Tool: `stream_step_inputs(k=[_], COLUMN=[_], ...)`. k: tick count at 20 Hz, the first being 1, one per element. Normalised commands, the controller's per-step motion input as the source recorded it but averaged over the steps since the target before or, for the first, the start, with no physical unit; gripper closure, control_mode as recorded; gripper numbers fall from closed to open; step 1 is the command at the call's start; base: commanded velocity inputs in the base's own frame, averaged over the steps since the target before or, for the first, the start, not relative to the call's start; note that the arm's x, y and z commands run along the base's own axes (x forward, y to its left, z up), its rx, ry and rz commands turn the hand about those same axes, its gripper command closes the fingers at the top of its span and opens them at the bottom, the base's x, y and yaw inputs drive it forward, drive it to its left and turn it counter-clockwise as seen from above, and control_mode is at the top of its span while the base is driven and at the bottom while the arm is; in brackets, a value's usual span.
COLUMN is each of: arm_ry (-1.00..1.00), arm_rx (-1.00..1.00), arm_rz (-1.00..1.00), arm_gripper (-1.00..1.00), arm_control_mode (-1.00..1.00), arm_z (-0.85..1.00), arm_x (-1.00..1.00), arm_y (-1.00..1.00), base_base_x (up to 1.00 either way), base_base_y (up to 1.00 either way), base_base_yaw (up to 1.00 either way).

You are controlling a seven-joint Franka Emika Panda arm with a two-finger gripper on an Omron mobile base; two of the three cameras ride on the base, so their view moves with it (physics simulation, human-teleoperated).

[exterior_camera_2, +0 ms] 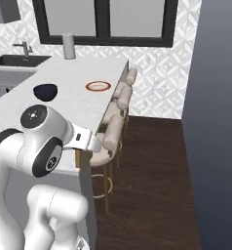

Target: Start the toaster. Once the lever pops up, take the bread to the plate on the dining counter.

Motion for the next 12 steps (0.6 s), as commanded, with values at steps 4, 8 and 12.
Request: stream_step_inputs(k=[4,8,12], arm_ry=[0.0,0.0,0.0], arm_rx=[0.0,0.0,0.0], arm_rz=[0.0,0.0,0.0], arm_gripper=[1.0,1.0,1.0], arm_control_mode=[1.0,1.0,1.0], arm_z=[0.0,0.0,0.0], arm_x=[0.0,0.0,0.0], arm_y=[0.0,0.0,0.0], base_base_x=[0.22,0.33,0.5], base_base_y=[-1.0,-1.0,-1.0], base_base_yaw=[0.0,0.01,0.04])
